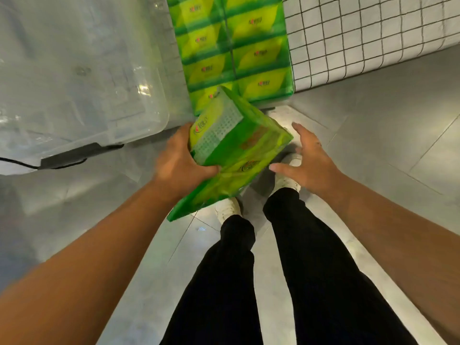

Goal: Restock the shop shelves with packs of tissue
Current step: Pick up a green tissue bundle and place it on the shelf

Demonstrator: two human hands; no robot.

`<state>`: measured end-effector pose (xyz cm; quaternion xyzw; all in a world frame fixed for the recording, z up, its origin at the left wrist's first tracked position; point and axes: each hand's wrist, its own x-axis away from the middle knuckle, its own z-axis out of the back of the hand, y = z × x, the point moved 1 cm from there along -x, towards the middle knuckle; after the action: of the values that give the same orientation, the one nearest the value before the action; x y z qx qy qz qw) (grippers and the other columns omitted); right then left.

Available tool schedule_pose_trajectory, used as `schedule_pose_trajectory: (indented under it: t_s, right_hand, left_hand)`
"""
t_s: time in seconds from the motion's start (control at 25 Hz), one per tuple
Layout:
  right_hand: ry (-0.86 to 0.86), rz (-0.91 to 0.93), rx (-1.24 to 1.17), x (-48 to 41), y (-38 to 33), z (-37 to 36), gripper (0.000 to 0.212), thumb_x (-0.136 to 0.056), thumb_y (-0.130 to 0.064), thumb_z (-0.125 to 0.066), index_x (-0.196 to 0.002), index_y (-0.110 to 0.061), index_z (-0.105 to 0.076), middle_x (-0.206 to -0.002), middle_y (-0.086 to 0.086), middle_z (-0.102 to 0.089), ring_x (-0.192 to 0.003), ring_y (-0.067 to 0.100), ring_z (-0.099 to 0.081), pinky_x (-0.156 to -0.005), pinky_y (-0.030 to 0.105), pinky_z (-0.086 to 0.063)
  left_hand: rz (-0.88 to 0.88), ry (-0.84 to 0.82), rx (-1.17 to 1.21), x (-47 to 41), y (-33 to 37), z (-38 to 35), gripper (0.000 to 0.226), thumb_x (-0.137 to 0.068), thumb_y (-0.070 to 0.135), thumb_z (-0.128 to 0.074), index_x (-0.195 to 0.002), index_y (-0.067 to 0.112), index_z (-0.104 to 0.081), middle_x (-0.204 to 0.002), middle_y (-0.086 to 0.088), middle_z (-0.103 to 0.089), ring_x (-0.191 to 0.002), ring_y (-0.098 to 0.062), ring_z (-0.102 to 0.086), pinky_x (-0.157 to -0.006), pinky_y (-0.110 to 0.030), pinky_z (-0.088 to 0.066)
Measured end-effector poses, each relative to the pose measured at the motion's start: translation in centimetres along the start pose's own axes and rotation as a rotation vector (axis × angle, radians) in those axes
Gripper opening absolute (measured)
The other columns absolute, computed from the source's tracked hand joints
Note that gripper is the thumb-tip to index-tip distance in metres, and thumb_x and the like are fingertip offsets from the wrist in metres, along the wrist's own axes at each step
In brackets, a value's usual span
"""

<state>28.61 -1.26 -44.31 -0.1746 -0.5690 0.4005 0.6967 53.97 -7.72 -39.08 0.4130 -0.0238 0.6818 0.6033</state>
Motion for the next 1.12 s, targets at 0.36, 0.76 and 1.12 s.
schedule_pose_trajectory:
  t_s: [0.36, 0.76, 1.12]
  right_hand:
    - [0.383, -0.199, -0.284, 18.8, -6.0, 8.1, 0.131, -0.046, -0.068, -0.082, -0.151, -0.033, -0.012, -0.154, 0.003, -0.028, -0.140, 0.030, -0.032, -0.110, 0.052, -0.034]
    - [0.449, -0.060, -0.914, 40.8, -12.6, 13.0, 0.119, -0.042, -0.045, -0.093, -0.145, -0.035, -0.034, -0.119, -0.002, -0.067, -0.103, 0.020, -0.068, -0.078, 0.037, -0.057]
    - [0.848, 0.044, -1.132, 60.9, -2.2, 20.3, 0.111, -0.049, -0.042, -0.091, -0.144, -0.039, -0.034, -0.121, -0.001, -0.066, -0.106, 0.024, -0.067, -0.081, 0.042, -0.056]
  left_hand:
    - [0.081, -0.346, 0.795, 14.2, 7.3, 13.9, 0.089, -0.044, 0.018, -0.086, -0.127, 0.009, -0.054, -0.113, -0.009, -0.070, -0.103, -0.029, -0.067, -0.083, -0.042, -0.057]
    - [0.034, -0.552, 0.784, 24.5, 19.9, 21.6, 0.084, -0.041, 0.016, -0.077, -0.121, 0.006, -0.057, -0.081, -0.011, -0.074, -0.065, -0.023, -0.071, -0.054, -0.033, -0.057]
    - [-0.269, -0.711, 0.573, 36.3, 37.1, 8.0, 0.099, -0.047, 0.030, -0.082, -0.138, 0.015, -0.044, -0.113, -0.014, -0.067, -0.082, -0.025, -0.072, -0.062, -0.038, -0.057]
